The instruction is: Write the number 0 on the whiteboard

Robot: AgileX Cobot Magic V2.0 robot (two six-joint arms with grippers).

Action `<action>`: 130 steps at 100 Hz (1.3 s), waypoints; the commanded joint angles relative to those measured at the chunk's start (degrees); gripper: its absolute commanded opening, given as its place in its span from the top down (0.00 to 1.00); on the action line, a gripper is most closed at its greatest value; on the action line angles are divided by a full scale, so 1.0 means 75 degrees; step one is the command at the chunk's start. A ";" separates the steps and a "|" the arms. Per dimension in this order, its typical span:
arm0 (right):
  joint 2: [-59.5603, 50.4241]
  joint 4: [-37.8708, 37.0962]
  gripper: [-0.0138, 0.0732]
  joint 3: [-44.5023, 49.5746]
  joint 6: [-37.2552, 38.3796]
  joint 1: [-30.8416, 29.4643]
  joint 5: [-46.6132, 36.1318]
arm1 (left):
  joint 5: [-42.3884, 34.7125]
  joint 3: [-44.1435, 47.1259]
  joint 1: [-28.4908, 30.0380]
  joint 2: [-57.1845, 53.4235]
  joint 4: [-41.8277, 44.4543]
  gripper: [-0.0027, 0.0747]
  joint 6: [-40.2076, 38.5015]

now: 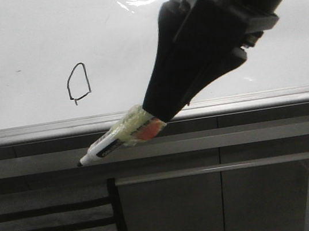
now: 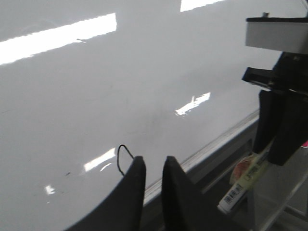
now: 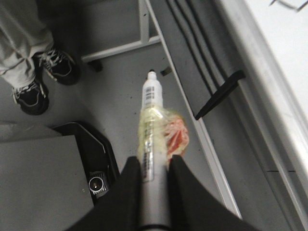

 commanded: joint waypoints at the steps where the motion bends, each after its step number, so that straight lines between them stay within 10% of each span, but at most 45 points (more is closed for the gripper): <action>1: -0.0270 0.0084 0.93 -0.0265 -0.0040 0.0013 -0.0305 | -0.0425 -0.0213 -0.0499 0.0075 0.0212 0.63 -0.0018; 13: -0.0270 0.0099 0.93 -0.0287 -0.0040 0.0136 -0.0669 | -0.0182 -0.0213 -0.0973 0.0302 0.0589 0.46 -0.0002; 130: -0.0246 0.0098 0.93 -0.0839 -0.0126 0.1508 -0.0836 | -0.0932 -0.0520 -0.1097 0.3448 0.2849 0.56 -0.0002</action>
